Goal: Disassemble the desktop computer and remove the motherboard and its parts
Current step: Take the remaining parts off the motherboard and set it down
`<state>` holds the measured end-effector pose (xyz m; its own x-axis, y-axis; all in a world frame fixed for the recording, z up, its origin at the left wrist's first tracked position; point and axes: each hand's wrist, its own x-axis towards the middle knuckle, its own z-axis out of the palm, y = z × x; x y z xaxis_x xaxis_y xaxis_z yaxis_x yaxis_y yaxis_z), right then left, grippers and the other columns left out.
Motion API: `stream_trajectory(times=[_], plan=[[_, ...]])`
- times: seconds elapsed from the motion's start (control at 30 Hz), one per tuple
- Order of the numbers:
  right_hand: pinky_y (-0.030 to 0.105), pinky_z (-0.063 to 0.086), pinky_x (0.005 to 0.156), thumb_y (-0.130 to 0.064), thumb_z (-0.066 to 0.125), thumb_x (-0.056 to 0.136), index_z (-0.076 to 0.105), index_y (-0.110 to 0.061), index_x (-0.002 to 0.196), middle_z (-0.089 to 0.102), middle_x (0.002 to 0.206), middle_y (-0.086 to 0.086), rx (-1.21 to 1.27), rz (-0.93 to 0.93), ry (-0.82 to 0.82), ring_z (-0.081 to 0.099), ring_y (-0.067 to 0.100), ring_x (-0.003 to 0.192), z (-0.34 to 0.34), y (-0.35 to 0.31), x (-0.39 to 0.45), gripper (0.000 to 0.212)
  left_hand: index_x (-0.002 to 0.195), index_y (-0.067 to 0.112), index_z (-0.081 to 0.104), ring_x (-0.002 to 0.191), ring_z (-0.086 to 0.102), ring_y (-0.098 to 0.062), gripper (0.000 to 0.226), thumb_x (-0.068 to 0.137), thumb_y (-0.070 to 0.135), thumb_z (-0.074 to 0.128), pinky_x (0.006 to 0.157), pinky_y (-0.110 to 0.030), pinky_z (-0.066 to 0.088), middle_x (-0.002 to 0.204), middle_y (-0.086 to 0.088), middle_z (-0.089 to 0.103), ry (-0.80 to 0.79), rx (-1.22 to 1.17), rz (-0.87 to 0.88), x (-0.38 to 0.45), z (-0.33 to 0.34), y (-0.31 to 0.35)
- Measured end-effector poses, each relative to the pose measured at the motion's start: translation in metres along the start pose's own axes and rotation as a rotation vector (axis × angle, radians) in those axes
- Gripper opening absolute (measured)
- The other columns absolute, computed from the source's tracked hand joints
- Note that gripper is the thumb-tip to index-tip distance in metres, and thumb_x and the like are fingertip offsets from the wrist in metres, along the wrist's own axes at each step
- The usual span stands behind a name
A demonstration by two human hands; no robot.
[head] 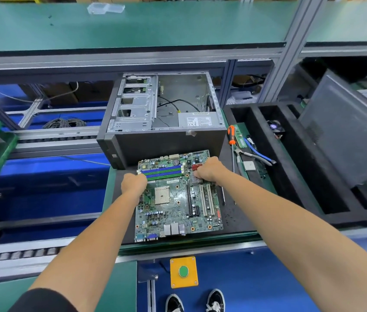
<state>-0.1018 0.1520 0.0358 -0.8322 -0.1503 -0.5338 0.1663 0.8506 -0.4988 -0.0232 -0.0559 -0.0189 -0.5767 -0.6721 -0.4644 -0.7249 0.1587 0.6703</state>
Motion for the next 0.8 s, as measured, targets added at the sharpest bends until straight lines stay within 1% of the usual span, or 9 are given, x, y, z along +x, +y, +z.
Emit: stream_trajectory(times=[0.1, 0.17, 0.27, 0.33, 0.4, 0.47, 0.53, 0.63, 0.8], plan=[[0.028, 0.033, 0.076, -0.029, 0.047, 0.098, 0.043, 0.002, 0.112, 0.041, 0.1, 0.012, -0.157, -0.038, 0.011, 0.044, 0.022, 0.093, -0.004, -0.007, -0.008, 0.034, 0.131, -0.007, 0.044, 0.092, 0.057, -0.036, 0.046, 0.091, 0.015, 0.045, 0.061, -0.038, 0.043, 0.123, -0.027, 0.055, 0.02, -0.002, 0.03, -0.006, -0.004, 0.0], [0.025, 0.03, 0.076, -0.03, 0.039, 0.1, 0.04, -0.004, 0.089, 0.038, 0.083, 0.005, -0.22, -0.058, 0.035, 0.043, 0.02, 0.085, -0.007, -0.011, -0.012, 0.028, 0.131, -0.009, 0.044, 0.083, 0.055, -0.035, 0.048, 0.089, 0.013, 0.045, 0.055, -0.037, 0.038, 0.127, -0.029, 0.052, 0.032, -0.009, 0.06, -0.011, -0.008, 0.002], [0.021, 0.024, 0.059, -0.029, 0.034, 0.101, 0.033, -0.013, 0.075, 0.029, 0.067, -0.001, -0.337, -0.091, 0.044, 0.031, 0.015, 0.063, -0.011, -0.014, -0.018, 0.031, 0.128, -0.01, 0.047, 0.079, 0.057, -0.032, 0.046, 0.089, 0.013, 0.045, 0.053, -0.039, 0.039, 0.117, -0.029, 0.058, 0.059, -0.023, 0.1, -0.022, -0.015, 0.006], [0.019, 0.027, 0.061, -0.028, 0.039, 0.1, 0.038, -0.014, 0.077, 0.031, 0.067, 0.0, -0.343, -0.106, 0.056, 0.036, 0.02, 0.07, -0.017, -0.015, -0.024, 0.027, 0.125, -0.008, 0.05, 0.065, 0.046, -0.022, 0.042, 0.09, 0.015, 0.045, 0.048, -0.035, 0.032, 0.106, -0.025, 0.06, 0.081, -0.035, 0.119, -0.028, -0.018, 0.01], [0.023, 0.03, 0.073, -0.029, 0.037, 0.101, 0.042, -0.02, 0.08, 0.032, 0.069, 0.001, -0.347, -0.121, 0.048, 0.038, 0.023, 0.08, -0.023, -0.017, -0.031, 0.024, 0.125, -0.004, 0.048, 0.074, 0.047, -0.022, 0.039, 0.092, 0.016, 0.045, 0.054, -0.034, 0.035, 0.113, -0.021, 0.059, 0.1, -0.051, 0.127, -0.036, -0.018, 0.017], [0.025, 0.032, 0.071, -0.028, 0.036, 0.101, 0.046, -0.006, 0.103, 0.037, 0.076, 0.005, -0.328, -0.103, 0.063, 0.039, 0.021, 0.077, -0.029, -0.017, -0.031, 0.025, 0.129, 0.001, 0.042, 0.093, 0.052, -0.029, 0.039, 0.094, 0.018, 0.044, 0.065, -0.037, 0.041, 0.121, -0.019, 0.055, 0.128, -0.065, 0.12, -0.046, -0.016, 0.024], [0.026, 0.029, 0.057, -0.024, 0.035, 0.099, 0.018, 0.002, 0.083, 0.037, 0.075, 0.003, -0.383, -0.096, 0.086, 0.034, 0.016, 0.064, -0.036, -0.015, -0.036, 0.035, 0.128, 0.002, 0.041, 0.107, 0.051, -0.033, 0.037, 0.095, 0.02, 0.044, 0.072, -0.04, 0.041, 0.124, -0.02, 0.052, 0.163, -0.082, 0.128, -0.055, -0.012, 0.03], [0.021, 0.019, 0.054, -0.013, 0.034, 0.099, 0.027, -0.012, 0.065, 0.028, 0.066, 0.0, -0.428, -0.115, 0.144, 0.025, 0.013, 0.057, -0.051, -0.014, -0.045, 0.034, 0.119, 0.004, 0.043, 0.109, 0.045, -0.03, 0.037, 0.095, 0.031, 0.051, 0.077, -0.041, 0.041, 0.121, -0.017, 0.052, 0.178, -0.068, 0.182, -0.067, -0.003, 0.037], [0.025, 0.029, 0.063, -0.015, 0.028, 0.102, 0.027, -0.016, 0.063, 0.028, 0.066, 0.001, -0.458, -0.125, 0.169, 0.024, 0.012, 0.057, -0.066, -0.006, -0.051, 0.039, 0.119, 0.005, 0.04, 0.124, 0.036, -0.031, 0.085, 0.068, 0.064, 0.074, 0.095, -0.052, 0.039, 0.126, -0.009, 0.042, 0.072, 0.044, 0.342, -0.083, 0.007, 0.043]])
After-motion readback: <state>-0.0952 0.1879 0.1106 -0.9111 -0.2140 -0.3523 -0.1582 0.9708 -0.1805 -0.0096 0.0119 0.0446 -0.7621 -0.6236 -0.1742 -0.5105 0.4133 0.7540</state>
